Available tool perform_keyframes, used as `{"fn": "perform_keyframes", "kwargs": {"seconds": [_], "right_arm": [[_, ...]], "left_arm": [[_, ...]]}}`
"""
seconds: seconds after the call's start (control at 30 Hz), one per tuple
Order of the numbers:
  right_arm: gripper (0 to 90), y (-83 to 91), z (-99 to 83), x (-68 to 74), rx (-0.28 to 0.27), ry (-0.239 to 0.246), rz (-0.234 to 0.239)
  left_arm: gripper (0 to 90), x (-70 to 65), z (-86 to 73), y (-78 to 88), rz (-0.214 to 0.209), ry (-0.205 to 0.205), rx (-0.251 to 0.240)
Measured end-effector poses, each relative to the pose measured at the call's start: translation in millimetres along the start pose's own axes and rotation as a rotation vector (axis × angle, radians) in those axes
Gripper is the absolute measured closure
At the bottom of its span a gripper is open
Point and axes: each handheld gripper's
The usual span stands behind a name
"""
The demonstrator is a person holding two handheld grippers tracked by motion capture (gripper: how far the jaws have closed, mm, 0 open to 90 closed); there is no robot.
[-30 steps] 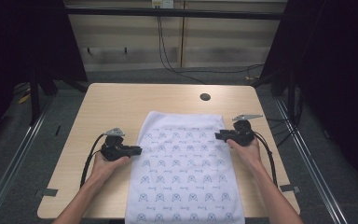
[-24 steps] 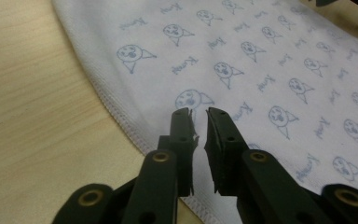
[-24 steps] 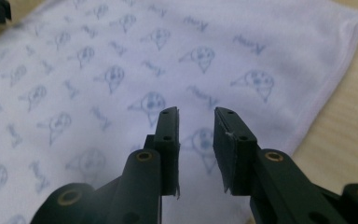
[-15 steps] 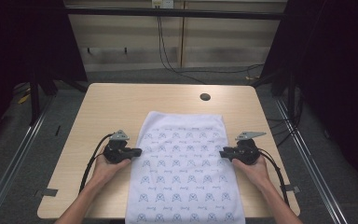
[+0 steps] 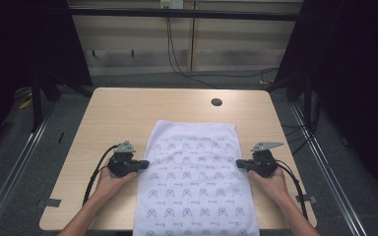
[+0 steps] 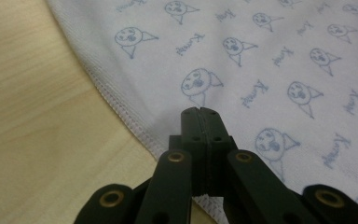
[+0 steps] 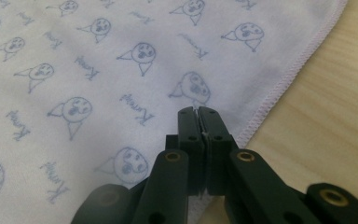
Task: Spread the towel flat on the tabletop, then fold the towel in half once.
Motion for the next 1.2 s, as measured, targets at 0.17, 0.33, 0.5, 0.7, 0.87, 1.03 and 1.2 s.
{"fn": "perform_keyframes", "kwargs": {"seconds": [0.17, 0.33, 0.5, 0.7, 0.87, 1.03, 1.2], "right_arm": [[88.4, 10.4, -8.9, 11.2, 0.028, 0.016, 0.010], [88.4, 22.6, -20.9, 23.2, 0.046, 0.024, 0.035], [88.5, 35.3, -34.2, 40.0, 0.070, 0.038, 0.067], [88.5, 49.7, -46.8, 65.3, 0.134, 0.065, 0.116], [80.2, 53.9, -45.6, 65.5, 0.100, 0.029, 0.133], [76.2, 36.9, -15.0, 32.0, 0.014, 0.023, 0.058], [67.3, 9.7, 13.8, 1.2, -0.007, 0.008, -0.022]], "left_arm": [[90.0, -12.0, -8.9, 5.8, -0.048, -0.014, 0.005], [90.0, -25.3, -18.1, 15.1, -0.087, -0.021, 0.034], [90.0, -39.5, -27.7, 25.0, -0.133, -0.017, 0.066], [89.6, -62.1, -45.5, 40.8, -0.218, -0.019, 0.111], [76.5, -61.1, -43.6, 50.1, -0.223, -0.007, 0.063], [69.5, -28.3, -16.7, 41.6, -0.140, 0.009, -0.031], [74.0, 10.5, -2.2, 24.9, -0.034, 0.099, -0.076]]}}
Point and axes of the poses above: each handheld gripper's, and its own axes: y roughly backward along the jaws, z roughly out of its top, x roughly to its left
